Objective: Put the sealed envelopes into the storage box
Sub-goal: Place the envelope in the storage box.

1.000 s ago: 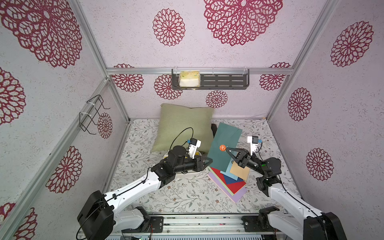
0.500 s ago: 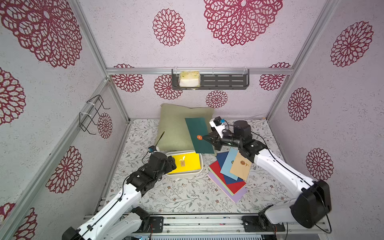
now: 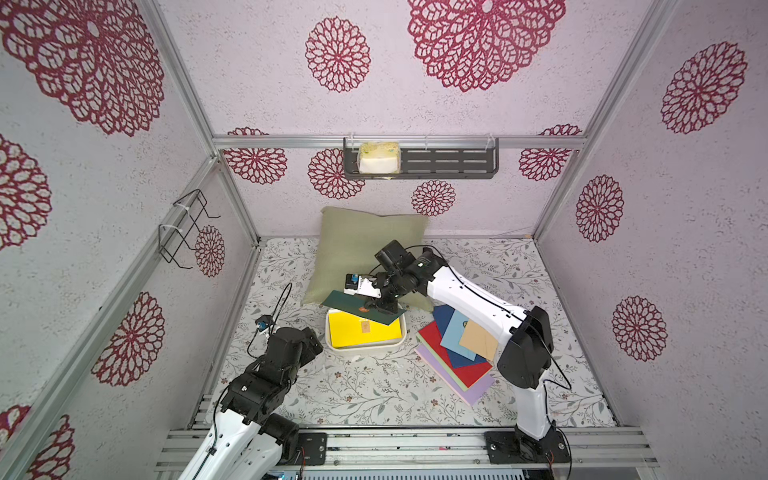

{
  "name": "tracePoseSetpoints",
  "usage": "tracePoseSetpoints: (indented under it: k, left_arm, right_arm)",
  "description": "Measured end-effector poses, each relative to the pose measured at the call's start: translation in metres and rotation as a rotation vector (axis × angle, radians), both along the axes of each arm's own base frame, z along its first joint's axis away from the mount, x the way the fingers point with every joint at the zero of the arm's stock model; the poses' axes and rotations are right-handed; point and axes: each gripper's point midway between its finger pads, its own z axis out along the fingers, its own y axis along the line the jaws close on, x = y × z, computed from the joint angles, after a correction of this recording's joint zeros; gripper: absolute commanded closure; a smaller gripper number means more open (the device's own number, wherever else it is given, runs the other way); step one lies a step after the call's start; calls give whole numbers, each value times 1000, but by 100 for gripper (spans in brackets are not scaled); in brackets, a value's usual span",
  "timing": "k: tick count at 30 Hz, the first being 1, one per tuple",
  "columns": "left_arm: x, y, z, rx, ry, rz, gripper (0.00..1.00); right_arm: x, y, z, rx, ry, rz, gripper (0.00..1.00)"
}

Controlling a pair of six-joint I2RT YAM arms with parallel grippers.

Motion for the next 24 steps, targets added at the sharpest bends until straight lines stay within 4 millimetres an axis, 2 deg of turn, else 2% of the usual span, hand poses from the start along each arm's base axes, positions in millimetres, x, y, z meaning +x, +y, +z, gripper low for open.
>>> tracePoseSetpoints:
  k: [5, 13, 19, 22, 24]
  left_arm:
    - [0, 0, -1, 3, 6, 1, 8]
    - [0, -1, -2, 1, 9, -6, 8]
    - [0, -4, -2, -15, 12, -21, 7]
    - [0, -7, -2, -26, 15, -35, 7]
    - [0, -8, -3, -27, 15, -37, 7]
  right_arm:
    - [-5, -7, -29, -142, -23, 34, 100]
    - [-9, -12, -49, -245, -69, 96, 100]
    - [-21, -4, -66, -297, -87, 157, 100]
    - [-26, -1, -75, -322, -91, 178, 95]
    - [-28, 1, -80, -334, -89, 187, 87]
